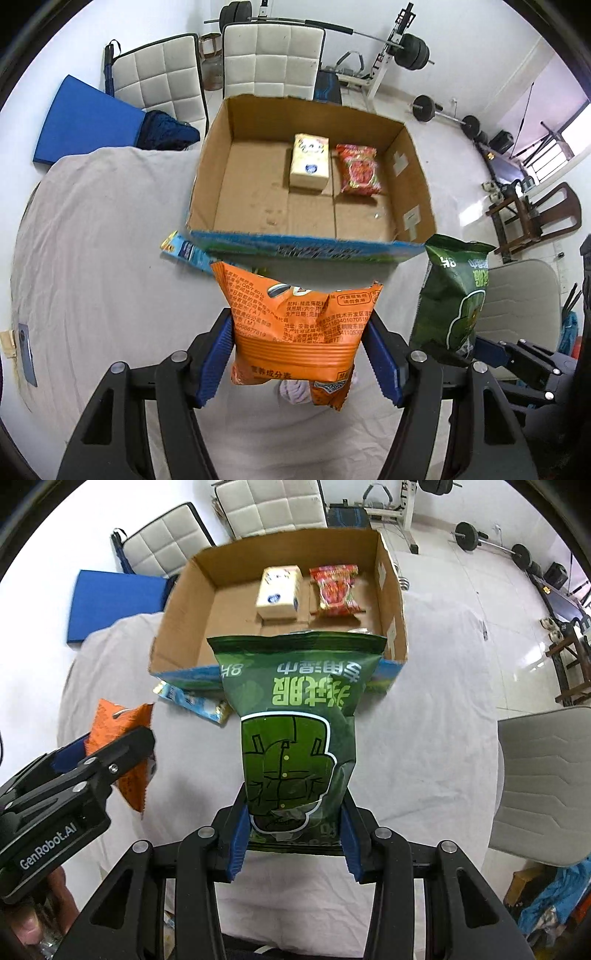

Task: Organize soft objects
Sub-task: 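Carry both bags into the box and open both tools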

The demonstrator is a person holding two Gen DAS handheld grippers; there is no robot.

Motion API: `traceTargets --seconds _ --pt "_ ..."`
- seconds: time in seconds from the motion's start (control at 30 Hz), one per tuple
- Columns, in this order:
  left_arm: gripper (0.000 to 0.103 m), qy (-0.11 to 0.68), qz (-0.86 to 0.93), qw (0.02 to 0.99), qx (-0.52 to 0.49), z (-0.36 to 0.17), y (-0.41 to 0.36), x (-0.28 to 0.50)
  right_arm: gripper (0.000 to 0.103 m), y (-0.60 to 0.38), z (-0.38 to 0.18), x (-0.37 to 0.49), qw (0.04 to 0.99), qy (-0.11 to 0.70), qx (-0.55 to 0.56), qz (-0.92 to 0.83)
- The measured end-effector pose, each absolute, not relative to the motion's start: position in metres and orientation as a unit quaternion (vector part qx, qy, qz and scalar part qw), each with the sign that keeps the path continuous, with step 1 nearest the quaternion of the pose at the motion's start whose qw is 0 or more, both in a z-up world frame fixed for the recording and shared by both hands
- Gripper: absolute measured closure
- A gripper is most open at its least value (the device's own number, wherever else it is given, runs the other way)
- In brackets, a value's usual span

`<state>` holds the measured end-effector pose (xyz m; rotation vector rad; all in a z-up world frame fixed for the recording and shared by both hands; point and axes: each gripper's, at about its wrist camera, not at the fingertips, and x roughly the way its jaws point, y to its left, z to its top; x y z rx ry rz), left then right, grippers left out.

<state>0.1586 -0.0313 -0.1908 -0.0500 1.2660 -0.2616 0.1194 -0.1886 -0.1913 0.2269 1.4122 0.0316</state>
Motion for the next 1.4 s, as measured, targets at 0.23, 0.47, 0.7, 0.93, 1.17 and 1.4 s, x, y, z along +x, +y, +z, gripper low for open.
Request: traceTargets --seconds 0.23,0.47,0.7,0.93,1.17,1.4 --pt "0.038 0.581 -0.14 0.8 -0.04 -0.172 -0.041 0.206 0.058 -0.2 -0.18 0.158 0.763 0.633 0.127 0.02" --pt "0.038 0.589 -0.138 0.796 -0.023 -0.19 -0.058 0.286 0.058 -0.212 -0.207 0.23 0.762 0.638 0.116 -0.007" --pt "0.037 0.614 -0.118 0.78 0.0 -0.236 -0.065 0.361 0.058 -0.223 -0.268 0.287 0.732 0.67 0.115 -0.032" --pt "0.037 0.638 -0.097 0.764 0.018 -0.282 -0.07 0.427 0.058 -0.235 -0.329 0.315 0.698 0.705 0.114 -0.053" --pt "0.037 0.659 -0.083 0.747 0.034 -0.315 -0.072 0.459 0.058 -0.237 -0.356 0.328 0.681 0.722 0.107 -0.062" --pt "0.031 0.68 -0.064 0.73 0.028 -0.331 -0.067 0.469 0.047 -0.236 -0.367 0.336 0.667 0.735 0.106 -0.058"
